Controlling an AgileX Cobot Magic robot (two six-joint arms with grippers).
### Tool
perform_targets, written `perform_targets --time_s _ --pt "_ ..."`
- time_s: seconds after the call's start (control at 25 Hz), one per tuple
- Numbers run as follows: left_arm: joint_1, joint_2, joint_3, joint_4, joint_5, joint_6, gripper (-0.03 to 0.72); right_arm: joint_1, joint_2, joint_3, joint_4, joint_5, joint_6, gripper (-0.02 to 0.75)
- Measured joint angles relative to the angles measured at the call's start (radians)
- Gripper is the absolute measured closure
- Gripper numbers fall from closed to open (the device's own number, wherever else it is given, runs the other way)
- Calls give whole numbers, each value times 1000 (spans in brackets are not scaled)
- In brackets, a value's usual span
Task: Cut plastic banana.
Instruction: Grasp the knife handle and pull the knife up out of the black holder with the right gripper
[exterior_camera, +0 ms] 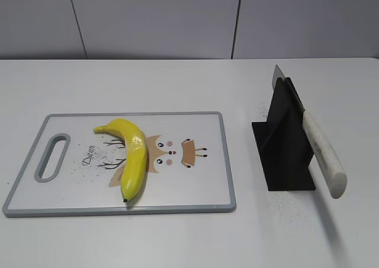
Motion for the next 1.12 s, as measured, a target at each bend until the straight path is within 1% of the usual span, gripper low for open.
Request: perform_targets --time_s 0.2,0.36,0.44,0.52,0.68,0.84,0.96,1.12 --pt "0 0 0 0 0 0 170 0 202 -130 114 78 0 197" --pt "0 0 0 0 0 0 170 0 349 -206 129 115 -2 197" --pt "0 0 0 0 0 0 170 13 423 -235 127 124 -11 197" --pt "0 0 0 0 0 0 170 44 495 -259 115 126 -15 197" --pt "0 0 0 0 0 0 170 164 635 -310 104 133 -15 197" --pt "0 0 0 0 0 0 170 262 728 -363 69 125 65 197" --pt "0 0 0 -1 0 0 170 286 786 -373 56 92 127 197" --pt "0 0 0 -2 0 0 170 288 887 -373 44 64 184 202"
